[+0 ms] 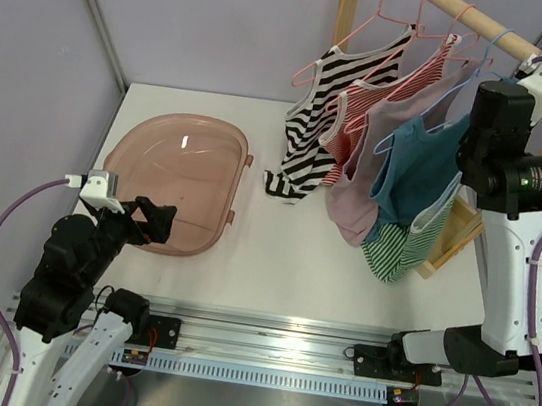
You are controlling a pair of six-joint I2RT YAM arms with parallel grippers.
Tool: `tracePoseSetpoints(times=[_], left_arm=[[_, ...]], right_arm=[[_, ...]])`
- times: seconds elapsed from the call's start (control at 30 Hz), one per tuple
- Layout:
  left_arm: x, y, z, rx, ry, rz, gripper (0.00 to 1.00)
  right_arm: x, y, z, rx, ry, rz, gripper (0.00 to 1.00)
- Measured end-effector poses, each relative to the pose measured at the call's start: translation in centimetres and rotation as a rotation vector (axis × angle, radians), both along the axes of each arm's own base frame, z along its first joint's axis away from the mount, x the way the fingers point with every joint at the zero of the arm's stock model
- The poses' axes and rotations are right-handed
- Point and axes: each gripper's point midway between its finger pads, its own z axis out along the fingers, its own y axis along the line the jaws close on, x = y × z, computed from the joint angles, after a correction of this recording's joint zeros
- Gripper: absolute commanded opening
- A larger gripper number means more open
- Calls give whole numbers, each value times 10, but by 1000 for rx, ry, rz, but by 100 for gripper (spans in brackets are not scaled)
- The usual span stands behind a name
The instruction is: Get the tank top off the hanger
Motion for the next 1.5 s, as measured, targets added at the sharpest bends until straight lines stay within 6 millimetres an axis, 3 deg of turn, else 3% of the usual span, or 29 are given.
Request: tracePoseSetpoints(times=[0.37,0.47,0.57,0.7,1.13,1.23,1.37,1.5], left_arm=[[0,-1,1,-2,-5,-3,99],[0,-1,1,-3,-5,-4,99],[0,-1,1,-3,-5,-4,99],[0,-1,1,-3,-5,-6,99],[2,-13,4,-15,6,-68,99],[5,-33,18,-55,2,-160,99],[10,-67,60,-142,-42,-330,99],[22,-87,95,-174,-85,-415,99]], right_arm=[[-9,-1,51,16,-116,22,0],[-13,6,54,38,-131,70,0],[-20,16,44,64,-127,143,0],[-43,21,31,88,-131,212,0],[-140,47,40,140,-274,519,0],[-159,64,33,151,-260,642,0],[-185,89,19,178,-212,815,0],[-219,106,10,201,-201,958,0]])
